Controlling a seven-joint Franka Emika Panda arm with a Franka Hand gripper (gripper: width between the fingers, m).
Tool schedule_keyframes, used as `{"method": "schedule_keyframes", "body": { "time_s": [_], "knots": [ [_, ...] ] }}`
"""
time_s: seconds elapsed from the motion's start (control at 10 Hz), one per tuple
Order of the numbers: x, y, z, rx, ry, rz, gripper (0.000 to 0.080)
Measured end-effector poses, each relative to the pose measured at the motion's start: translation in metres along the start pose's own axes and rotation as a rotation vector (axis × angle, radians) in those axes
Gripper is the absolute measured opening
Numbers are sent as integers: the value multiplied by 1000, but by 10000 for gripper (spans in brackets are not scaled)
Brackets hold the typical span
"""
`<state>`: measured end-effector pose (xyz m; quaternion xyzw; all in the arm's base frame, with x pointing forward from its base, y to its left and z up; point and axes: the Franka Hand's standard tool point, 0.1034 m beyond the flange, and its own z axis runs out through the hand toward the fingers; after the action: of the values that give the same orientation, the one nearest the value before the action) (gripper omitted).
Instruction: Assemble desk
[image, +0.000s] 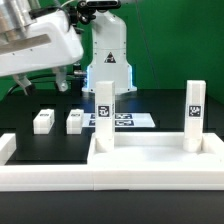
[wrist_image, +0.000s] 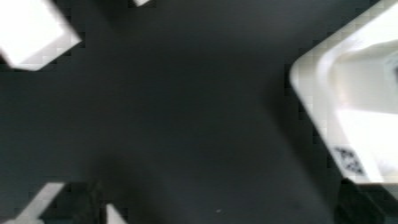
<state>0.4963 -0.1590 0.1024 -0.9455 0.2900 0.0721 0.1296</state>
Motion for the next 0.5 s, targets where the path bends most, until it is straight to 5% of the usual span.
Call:
{"method": "schedule_keyframes", "body": {
  "time_s": [0.2, 0.3, 0.5],
  "knots": [
    [0, 1, 3, -13, 3, -18, 649],
    [-6, -4, 14, -52, 4, -91, 649],
    [-18, -1, 26, -86, -24, -266, 649]
  ]
}}
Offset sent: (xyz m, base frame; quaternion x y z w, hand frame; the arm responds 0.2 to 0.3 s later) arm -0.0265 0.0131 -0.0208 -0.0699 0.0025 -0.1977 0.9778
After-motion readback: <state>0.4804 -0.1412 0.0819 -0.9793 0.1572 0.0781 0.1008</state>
